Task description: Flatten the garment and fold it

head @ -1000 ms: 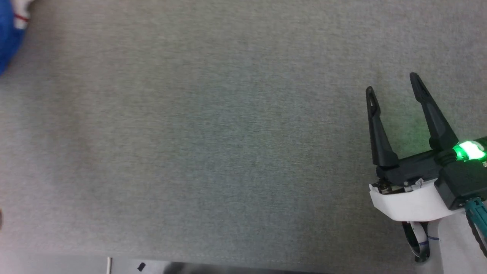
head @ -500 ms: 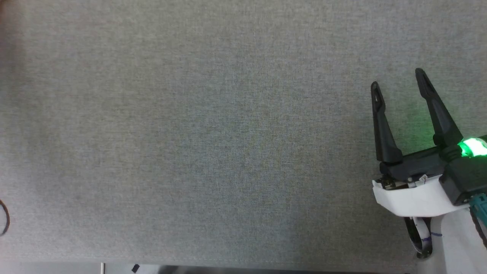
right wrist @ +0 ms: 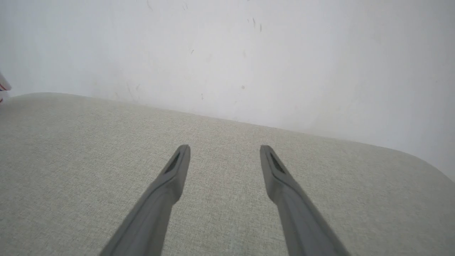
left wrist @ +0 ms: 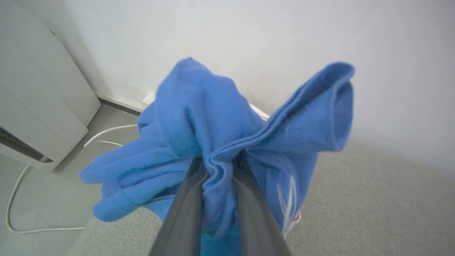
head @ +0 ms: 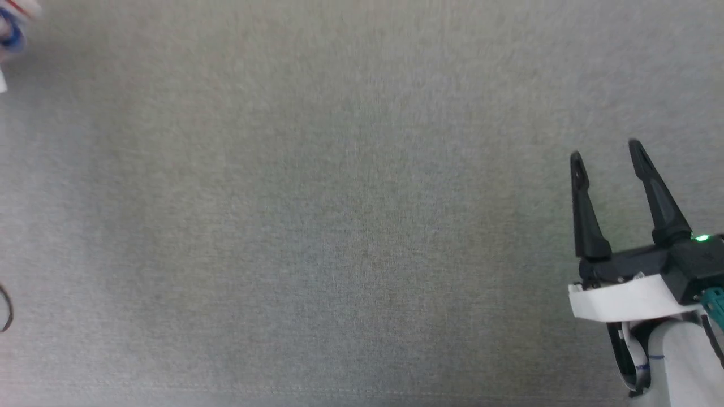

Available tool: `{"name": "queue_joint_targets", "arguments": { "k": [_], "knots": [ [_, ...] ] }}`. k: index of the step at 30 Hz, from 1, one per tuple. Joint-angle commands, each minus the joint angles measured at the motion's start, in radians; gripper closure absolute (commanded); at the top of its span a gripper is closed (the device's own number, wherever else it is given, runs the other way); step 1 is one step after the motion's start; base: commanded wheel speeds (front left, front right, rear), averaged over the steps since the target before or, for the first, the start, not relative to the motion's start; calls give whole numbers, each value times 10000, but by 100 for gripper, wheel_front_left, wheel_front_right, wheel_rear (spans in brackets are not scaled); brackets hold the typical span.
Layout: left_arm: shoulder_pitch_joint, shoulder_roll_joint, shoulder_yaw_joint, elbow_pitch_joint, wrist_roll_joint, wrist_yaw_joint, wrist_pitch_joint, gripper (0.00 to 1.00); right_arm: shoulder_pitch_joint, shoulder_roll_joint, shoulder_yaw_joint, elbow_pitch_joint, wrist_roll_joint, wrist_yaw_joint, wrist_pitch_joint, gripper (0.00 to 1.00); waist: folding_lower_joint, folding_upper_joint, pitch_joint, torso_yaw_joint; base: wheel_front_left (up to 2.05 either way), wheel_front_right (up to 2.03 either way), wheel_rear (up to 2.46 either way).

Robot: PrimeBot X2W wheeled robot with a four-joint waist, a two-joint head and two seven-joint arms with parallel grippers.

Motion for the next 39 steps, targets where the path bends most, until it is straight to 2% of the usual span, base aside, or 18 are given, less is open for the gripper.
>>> {"name": "queue_joint_targets", "arguments": {
  "k": [1, 6, 12, 19, 24, 29, 34, 37, 38, 39],
  "knots": [
    [-68, -48, -98, -185, 172, -129, -323, 100, 139, -5, -91, 92, 91, -21, -47, 0, 0, 0, -1455, -100, 0, 0, 0],
    [31, -301, -583, -1003, 638, -255, -1284, 100, 502, -5, -513, 492, 409, -21, -47, 0, 0, 0, -2359, -209, 0, 0, 0],
    [618, -1184, -1336, -2312, 895, -325, -1894, 100, 874, -5, -535, 667, 373, -21, -47, 0, 0, 0, -3189, -449, 0, 0, 0],
    [1317, -2345, -2183, -4282, 1426, 114, -2478, 100, 1141, -5, -381, 657, 370, -21, -47, 0, 0, 0, -3558, -1048, 0, 0, 0],
    [2107, -3186, -3146, -5475, 1542, 156, -2193, 100, 1154, -5, -398, 572, 402, -21, -47, 0, 0, 0, -3402, -1654, 0, 0, 0],
    [3715, -4035, -4669, -5997, 1528, 213, -1247, 100, 1107, -5, -448, 530, 498, -21, -47, 0, 0, 0, -3113, -2082, 0, 0, 0],
    [5357, -4355, -6562, -5296, 1985, 83, -287, 100, 1005, -5, -392, 539, 535, -21, -47, 0, 0, 0, -2733, -2286, 0, 0, 0],
    [5841, -4490, -7144, -4570, 2209, 69, -180, 99, 950, -5, -385, 624, 540, -21, -47, 0, 0, 0, -2585, -2292, 0, 0, 0],
    [5880, -4529, -7224, -4365, 2319, 117, -284, 33, 943, -5, -393, 665, 546, -21, -47, 0, 0, 0, -2555, -2269, 0, 0, 0],
    [5881, -4571, -7273, -4176, 2441, 183, -438, 0, 944, -5, -392, 716, 547, -21, -47, 0, 0, 0, -2544, -2234, 0, 0, 0]
  ]
}}
